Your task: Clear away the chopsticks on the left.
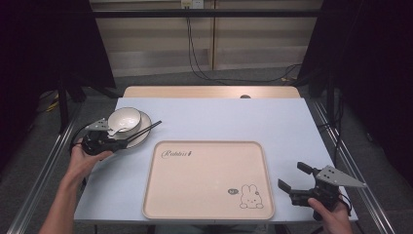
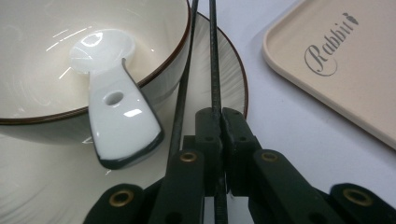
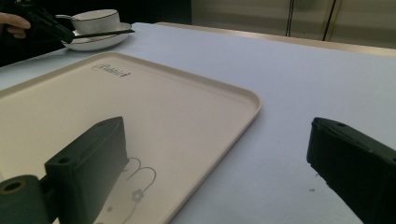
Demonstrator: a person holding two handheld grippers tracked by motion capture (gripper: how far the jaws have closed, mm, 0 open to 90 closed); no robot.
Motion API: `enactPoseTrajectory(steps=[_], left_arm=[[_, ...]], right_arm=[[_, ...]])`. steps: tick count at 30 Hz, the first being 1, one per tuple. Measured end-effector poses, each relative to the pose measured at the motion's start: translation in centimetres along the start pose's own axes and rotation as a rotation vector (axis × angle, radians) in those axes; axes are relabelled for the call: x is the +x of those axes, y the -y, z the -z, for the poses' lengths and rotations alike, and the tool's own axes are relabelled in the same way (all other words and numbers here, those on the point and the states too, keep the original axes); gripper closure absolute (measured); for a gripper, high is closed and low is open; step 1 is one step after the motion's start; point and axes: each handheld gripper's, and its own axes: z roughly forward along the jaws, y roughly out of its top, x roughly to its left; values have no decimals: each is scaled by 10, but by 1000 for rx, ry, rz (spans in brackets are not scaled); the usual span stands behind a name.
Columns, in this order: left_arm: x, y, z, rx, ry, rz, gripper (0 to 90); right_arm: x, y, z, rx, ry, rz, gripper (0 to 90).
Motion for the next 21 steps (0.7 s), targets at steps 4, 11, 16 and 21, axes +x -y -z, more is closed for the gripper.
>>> enactPoseTrajectory(steps=[4, 11, 16, 21], left_arm=[[-4, -2, 4, -7, 15, 38, 861], [-11, -5, 13, -68, 11, 108, 861], [-21, -4, 18, -78, 26, 121, 861], [-31, -2, 25, -104, 19, 161, 861]], right_arm=[[0, 0, 0, -1, -1, 1, 50], [1, 0, 0, -2, -8, -4, 50], [1, 0, 1, -2, -8, 5, 50], [2, 0, 0, -4, -15, 4, 50]])
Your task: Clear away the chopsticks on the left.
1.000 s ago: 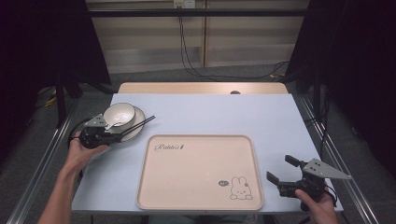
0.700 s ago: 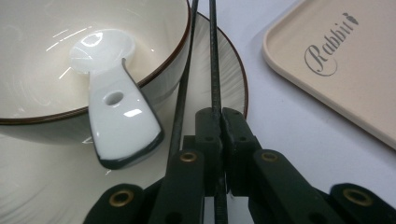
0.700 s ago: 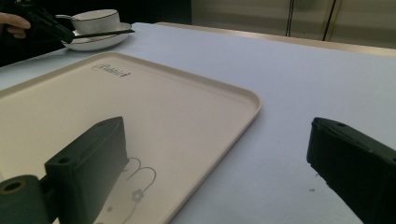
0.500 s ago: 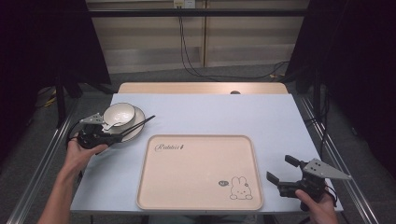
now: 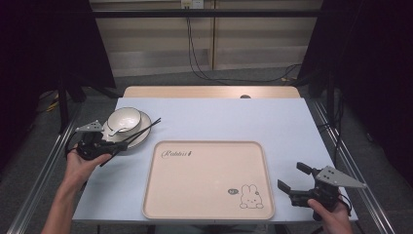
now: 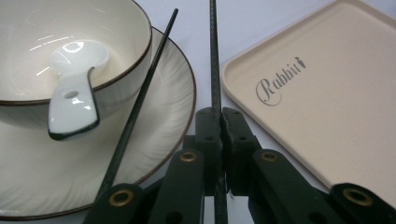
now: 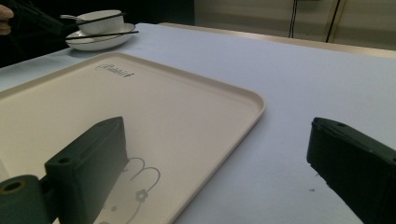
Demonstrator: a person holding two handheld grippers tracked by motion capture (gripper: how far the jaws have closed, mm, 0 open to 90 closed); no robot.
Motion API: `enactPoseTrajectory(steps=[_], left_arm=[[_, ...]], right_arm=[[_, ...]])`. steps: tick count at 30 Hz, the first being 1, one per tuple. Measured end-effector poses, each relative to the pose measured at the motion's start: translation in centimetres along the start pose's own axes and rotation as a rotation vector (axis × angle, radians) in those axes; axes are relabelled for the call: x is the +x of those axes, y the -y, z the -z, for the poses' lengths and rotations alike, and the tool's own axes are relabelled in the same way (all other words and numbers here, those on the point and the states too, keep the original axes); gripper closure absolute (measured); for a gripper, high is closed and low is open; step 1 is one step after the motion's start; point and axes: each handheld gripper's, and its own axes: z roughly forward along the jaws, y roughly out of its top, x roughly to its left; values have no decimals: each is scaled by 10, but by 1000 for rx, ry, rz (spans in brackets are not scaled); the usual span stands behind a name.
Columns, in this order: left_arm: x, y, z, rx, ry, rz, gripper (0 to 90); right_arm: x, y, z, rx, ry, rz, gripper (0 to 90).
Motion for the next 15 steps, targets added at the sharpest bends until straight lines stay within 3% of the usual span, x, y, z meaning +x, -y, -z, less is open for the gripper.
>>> enactPoseTrajectory(steps=[4, 15], left_arm=[[-7, 0, 6, -23, -7, 24, 861], [-34, -8, 21, -57, -36, 40, 861]], right_arm=[[0, 0, 0, 2, 2, 0, 50], [0, 0, 0, 3, 4, -1, 50]])
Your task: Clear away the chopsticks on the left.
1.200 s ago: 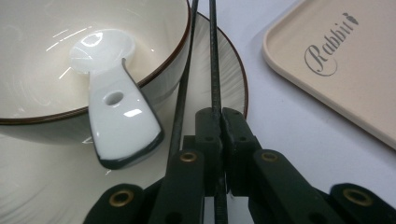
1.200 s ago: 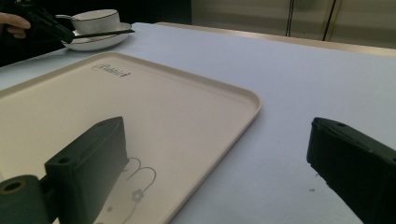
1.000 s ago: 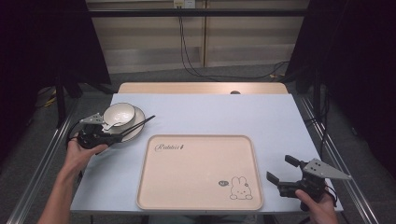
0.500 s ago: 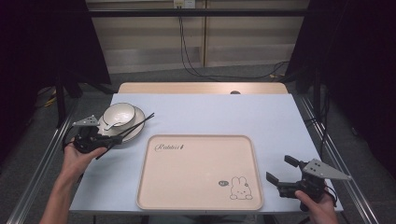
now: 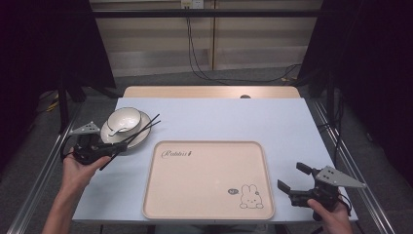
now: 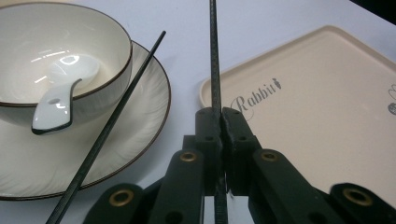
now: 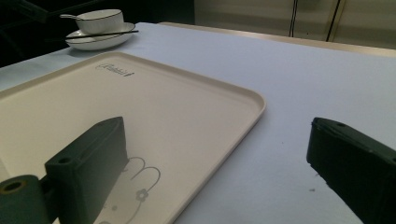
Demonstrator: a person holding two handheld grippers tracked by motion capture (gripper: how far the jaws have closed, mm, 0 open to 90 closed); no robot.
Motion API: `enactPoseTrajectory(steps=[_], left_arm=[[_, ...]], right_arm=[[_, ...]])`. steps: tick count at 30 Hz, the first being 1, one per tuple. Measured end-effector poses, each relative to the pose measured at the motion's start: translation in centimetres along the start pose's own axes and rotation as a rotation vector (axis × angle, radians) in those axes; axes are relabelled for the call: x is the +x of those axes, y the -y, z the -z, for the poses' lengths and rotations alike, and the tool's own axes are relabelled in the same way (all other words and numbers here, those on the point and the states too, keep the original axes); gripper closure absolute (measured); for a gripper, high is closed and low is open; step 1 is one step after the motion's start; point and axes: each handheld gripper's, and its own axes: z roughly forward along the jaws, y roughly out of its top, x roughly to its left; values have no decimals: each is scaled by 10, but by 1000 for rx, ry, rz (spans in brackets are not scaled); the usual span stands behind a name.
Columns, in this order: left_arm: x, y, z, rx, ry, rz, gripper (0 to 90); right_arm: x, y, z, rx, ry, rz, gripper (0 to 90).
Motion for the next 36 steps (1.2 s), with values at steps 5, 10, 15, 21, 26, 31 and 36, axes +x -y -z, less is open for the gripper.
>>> enactPoseTrajectory(steps=[5, 10, 15, 21, 26, 31, 36], left_arm=[[-13, 4, 6, -19, -27, 46, 862], [-33, 14, 4, -35, -37, 80, 862], [-50, 21, 1, -34, -42, 120, 861], [-70, 26, 0, -37, -43, 174, 862], [-86, 26, -2, -41, -51, 197, 861], [-96, 27, -14, -28, -64, 218, 859], [-102, 29, -26, -9, -82, 229, 860]], right_arm=[[0, 0, 0, 2, -4, 2, 50], [1, 0, 0, 2, -9, 0, 50], [1, 0, 0, 3, -9, 0, 50], [1, 0, 0, 4, -3, 4, 50], [2, 0, -1, 3, -7, 3, 50], [2, 0, -1, 6, -6, 5, 50], [2, 0, -1, 7, -10, 2, 50]])
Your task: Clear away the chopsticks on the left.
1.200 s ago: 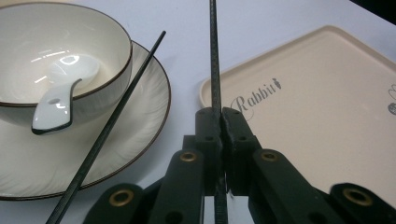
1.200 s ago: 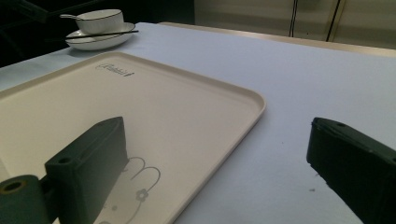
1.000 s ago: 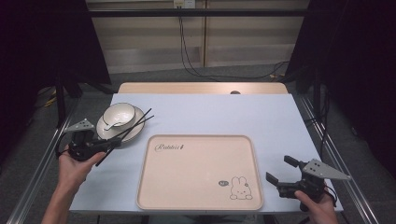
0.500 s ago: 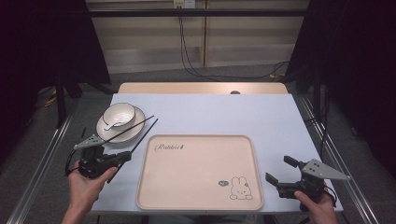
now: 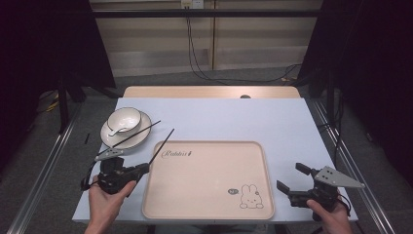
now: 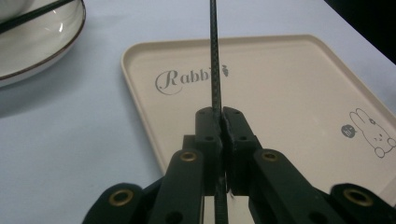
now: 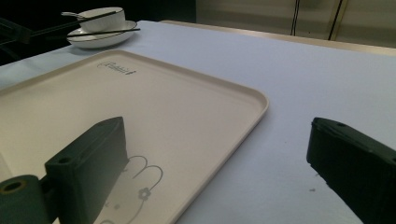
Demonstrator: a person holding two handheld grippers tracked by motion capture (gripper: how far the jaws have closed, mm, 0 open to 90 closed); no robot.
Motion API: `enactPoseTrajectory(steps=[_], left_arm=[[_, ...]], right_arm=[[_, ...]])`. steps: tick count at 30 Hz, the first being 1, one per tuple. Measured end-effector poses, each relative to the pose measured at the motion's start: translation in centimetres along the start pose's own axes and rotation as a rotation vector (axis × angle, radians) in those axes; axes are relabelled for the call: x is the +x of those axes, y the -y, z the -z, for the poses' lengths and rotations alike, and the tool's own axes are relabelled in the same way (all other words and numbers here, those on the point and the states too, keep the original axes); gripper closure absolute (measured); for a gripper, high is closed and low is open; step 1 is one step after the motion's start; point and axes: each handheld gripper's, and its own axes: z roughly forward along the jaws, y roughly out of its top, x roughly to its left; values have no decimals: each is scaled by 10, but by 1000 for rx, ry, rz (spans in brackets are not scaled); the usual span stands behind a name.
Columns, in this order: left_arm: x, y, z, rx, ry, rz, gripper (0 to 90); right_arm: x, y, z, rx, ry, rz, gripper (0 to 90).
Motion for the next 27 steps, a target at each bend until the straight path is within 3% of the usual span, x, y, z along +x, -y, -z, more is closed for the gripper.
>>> enactPoseTrajectory(steps=[5, 11, 19, 27], left_arm=[[-6, 8, -10, 15, -34, 27, 861], [-10, 13, -17, 41, -59, 25, 862], [-14, 18, -31, 63, -97, 57, 862], [-15, 19, -47, 129, -135, 59, 861]], right_arm=[[0, 0, 0, 2, 3, 2, 50], [0, 0, 0, 2, 2, 2, 50], [1, 0, -1, 4, 0, 3, 50], [0, 0, -1, 5, 3, -9, 50]])
